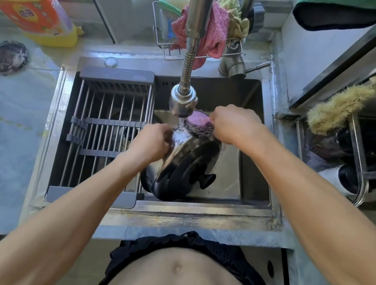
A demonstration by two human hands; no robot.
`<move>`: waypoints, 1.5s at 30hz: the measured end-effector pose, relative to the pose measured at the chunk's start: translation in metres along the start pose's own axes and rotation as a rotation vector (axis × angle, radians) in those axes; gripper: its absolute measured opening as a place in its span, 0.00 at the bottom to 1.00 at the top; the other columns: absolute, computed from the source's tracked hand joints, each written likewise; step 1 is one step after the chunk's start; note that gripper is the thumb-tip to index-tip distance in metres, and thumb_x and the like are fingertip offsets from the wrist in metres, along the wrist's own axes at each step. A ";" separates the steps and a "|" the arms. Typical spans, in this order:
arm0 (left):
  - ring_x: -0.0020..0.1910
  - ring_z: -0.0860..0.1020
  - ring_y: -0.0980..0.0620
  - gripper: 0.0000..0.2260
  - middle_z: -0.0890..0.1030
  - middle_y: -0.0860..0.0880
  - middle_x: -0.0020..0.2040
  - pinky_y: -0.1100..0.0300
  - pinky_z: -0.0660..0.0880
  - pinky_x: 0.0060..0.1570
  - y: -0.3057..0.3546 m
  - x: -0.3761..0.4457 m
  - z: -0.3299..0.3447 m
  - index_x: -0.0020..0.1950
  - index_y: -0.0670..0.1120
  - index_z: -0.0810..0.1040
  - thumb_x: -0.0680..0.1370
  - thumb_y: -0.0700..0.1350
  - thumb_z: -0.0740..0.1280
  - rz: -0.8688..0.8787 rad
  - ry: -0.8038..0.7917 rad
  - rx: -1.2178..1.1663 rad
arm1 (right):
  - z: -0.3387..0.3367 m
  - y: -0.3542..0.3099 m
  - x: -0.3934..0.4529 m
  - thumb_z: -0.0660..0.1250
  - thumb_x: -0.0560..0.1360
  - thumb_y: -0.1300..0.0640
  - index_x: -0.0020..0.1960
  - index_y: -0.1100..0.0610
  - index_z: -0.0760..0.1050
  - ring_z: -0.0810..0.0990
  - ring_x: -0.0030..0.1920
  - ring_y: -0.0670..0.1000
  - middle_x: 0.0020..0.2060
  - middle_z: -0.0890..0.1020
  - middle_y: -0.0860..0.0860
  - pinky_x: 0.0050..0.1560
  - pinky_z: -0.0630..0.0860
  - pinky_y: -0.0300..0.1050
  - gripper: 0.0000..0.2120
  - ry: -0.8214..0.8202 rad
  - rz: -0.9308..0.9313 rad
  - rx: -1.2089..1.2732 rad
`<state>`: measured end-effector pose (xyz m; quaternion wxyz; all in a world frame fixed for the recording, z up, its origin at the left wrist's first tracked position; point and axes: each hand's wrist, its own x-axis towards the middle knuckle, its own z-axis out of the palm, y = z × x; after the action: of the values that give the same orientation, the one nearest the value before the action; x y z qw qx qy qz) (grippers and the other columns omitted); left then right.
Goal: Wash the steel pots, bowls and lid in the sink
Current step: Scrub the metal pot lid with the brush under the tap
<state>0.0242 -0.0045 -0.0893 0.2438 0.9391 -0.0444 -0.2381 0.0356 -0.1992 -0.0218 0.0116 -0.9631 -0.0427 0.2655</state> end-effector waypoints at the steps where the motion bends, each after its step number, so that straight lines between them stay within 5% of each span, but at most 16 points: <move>1: 0.46 0.80 0.41 0.10 0.82 0.43 0.44 0.54 0.75 0.42 -0.005 -0.003 -0.003 0.51 0.41 0.82 0.75 0.33 0.63 -0.008 -0.031 0.052 | 0.000 0.004 0.001 0.59 0.78 0.60 0.57 0.56 0.75 0.75 0.38 0.54 0.38 0.73 0.51 0.42 0.72 0.50 0.10 -0.004 0.012 -0.004; 7: 0.42 0.76 0.39 0.07 0.80 0.42 0.45 0.51 0.72 0.42 0.013 0.007 0.007 0.54 0.41 0.76 0.79 0.38 0.60 0.031 0.064 0.163 | -0.003 -0.017 -0.001 0.60 0.76 0.62 0.52 0.55 0.72 0.72 0.33 0.52 0.35 0.71 0.51 0.40 0.71 0.49 0.06 -0.010 -0.059 -0.017; 11: 0.43 0.78 0.43 0.08 0.82 0.42 0.47 0.51 0.78 0.44 -0.004 -0.005 0.004 0.57 0.42 0.78 0.78 0.36 0.65 0.001 -0.003 0.139 | -0.006 -0.004 0.004 0.59 0.77 0.62 0.58 0.57 0.74 0.74 0.40 0.55 0.40 0.74 0.52 0.43 0.71 0.49 0.12 -0.016 0.015 -0.023; 15: 0.45 0.79 0.42 0.09 0.81 0.43 0.46 0.50 0.77 0.43 -0.010 -0.001 0.005 0.57 0.41 0.76 0.78 0.36 0.65 -0.003 0.007 0.213 | -0.003 -0.013 0.001 0.60 0.77 0.62 0.54 0.55 0.72 0.72 0.34 0.52 0.36 0.71 0.50 0.40 0.71 0.49 0.08 -0.032 -0.024 -0.035; 23: 0.44 0.82 0.46 0.11 0.84 0.45 0.47 0.48 0.83 0.49 -0.033 -0.019 0.004 0.58 0.45 0.80 0.76 0.37 0.70 -0.073 -0.048 0.165 | -0.002 -0.014 0.001 0.61 0.76 0.62 0.59 0.57 0.75 0.77 0.44 0.57 0.42 0.74 0.52 0.45 0.74 0.51 0.12 -0.063 0.038 0.057; 28: 0.51 0.81 0.39 0.13 0.83 0.42 0.51 0.49 0.78 0.50 0.007 0.003 0.000 0.61 0.42 0.79 0.78 0.37 0.63 0.014 0.049 -0.005 | -0.003 -0.028 -0.001 0.62 0.78 0.61 0.62 0.56 0.72 0.75 0.42 0.55 0.36 0.69 0.51 0.43 0.72 0.50 0.13 -0.079 -0.011 -0.016; 34: 0.45 0.83 0.46 0.13 0.84 0.46 0.45 0.47 0.83 0.48 -0.024 -0.016 0.003 0.52 0.44 0.82 0.73 0.31 0.66 -0.069 -0.024 -0.021 | 0.000 0.003 0.000 0.59 0.79 0.58 0.62 0.56 0.74 0.79 0.50 0.58 0.51 0.78 0.55 0.47 0.72 0.50 0.14 -0.056 0.119 0.027; 39: 0.44 0.80 0.43 0.08 0.83 0.45 0.46 0.48 0.79 0.47 0.012 0.008 0.005 0.53 0.43 0.79 0.77 0.36 0.63 0.036 0.040 0.005 | 0.002 -0.013 -0.001 0.61 0.75 0.62 0.53 0.54 0.73 0.79 0.45 0.56 0.38 0.72 0.51 0.45 0.75 0.51 0.08 -0.080 0.042 0.060; 45: 0.45 0.81 0.43 0.07 0.82 0.45 0.45 0.51 0.80 0.45 -0.005 0.000 -0.003 0.48 0.43 0.79 0.74 0.34 0.65 -0.017 -0.060 0.140 | -0.002 0.001 0.001 0.60 0.78 0.60 0.62 0.57 0.74 0.77 0.46 0.57 0.46 0.76 0.53 0.46 0.72 0.50 0.14 -0.085 0.131 0.043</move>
<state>0.0252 0.0009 -0.0891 0.1742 0.9467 -0.0603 -0.2643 0.0373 -0.2001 -0.0208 0.0130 -0.9511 0.0258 0.3074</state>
